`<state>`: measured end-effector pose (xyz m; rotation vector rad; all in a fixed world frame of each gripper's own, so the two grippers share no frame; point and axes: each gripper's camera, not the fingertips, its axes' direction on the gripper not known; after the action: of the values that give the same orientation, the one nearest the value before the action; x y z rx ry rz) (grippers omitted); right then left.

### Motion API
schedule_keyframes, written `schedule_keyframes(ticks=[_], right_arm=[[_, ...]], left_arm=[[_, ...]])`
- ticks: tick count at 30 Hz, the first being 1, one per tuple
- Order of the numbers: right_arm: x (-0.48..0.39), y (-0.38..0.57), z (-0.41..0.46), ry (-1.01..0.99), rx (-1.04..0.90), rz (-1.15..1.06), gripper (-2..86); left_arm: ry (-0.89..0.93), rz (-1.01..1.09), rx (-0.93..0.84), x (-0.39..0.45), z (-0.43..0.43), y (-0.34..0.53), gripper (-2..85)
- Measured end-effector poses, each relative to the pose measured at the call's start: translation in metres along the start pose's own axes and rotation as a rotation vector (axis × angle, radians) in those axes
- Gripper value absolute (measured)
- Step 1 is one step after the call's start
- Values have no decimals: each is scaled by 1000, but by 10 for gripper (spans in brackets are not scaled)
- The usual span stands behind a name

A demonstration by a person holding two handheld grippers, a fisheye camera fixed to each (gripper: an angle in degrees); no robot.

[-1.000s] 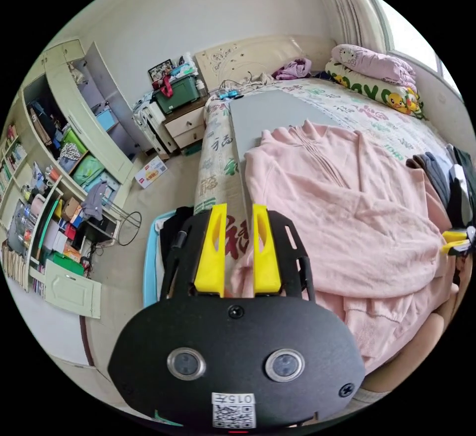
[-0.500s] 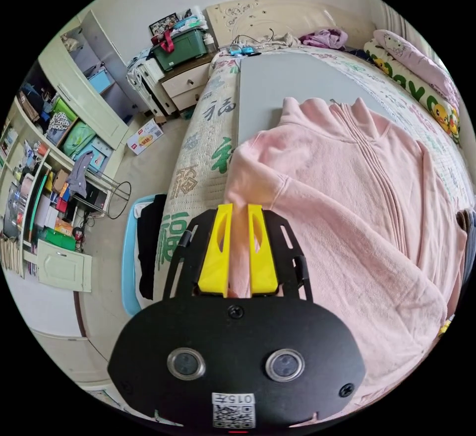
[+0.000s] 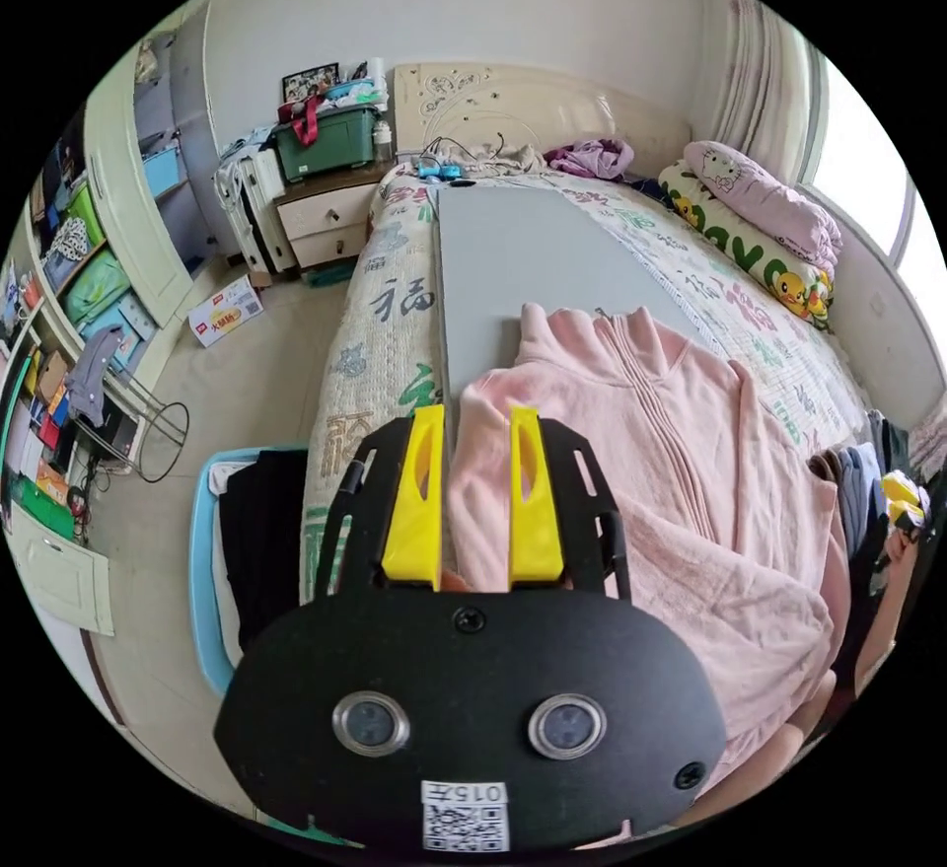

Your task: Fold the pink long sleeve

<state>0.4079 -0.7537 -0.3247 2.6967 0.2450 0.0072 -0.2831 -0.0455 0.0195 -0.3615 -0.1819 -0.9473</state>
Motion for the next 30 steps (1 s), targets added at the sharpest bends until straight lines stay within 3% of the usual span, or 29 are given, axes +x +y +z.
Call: schedule_keyframes(ticks=[5, 10, 15, 17, 21, 26, 30], right_arm=[[50, -77, 161, 380, -179, -44, 86], [128, -93, 259, 346, -293, 191, 131], [145, -85, 280, 226, -280, 287, 108], [132, -83, 269, 210, -256, 245, 55], [97, -83, 222, 189, -170, 214, 48], [-1, -65, 88, 95, -27, 86, 45], [-113, 15, -30, 63, 10, -60, 45]], left_arm=[[39, -60, -9, 0, 26, -17, 111], [23, -39, -97, 3, 55, -22, 111], [-69, 88, -116, 18, 48, -17, 76], [-91, 109, -94, 22, 36, -13, 43], [-63, 130, 26, 25, -24, 0, 19], [132, 148, 181, 20, -142, 49, 12], [213, 229, 339, 10, -256, 156, 13]])
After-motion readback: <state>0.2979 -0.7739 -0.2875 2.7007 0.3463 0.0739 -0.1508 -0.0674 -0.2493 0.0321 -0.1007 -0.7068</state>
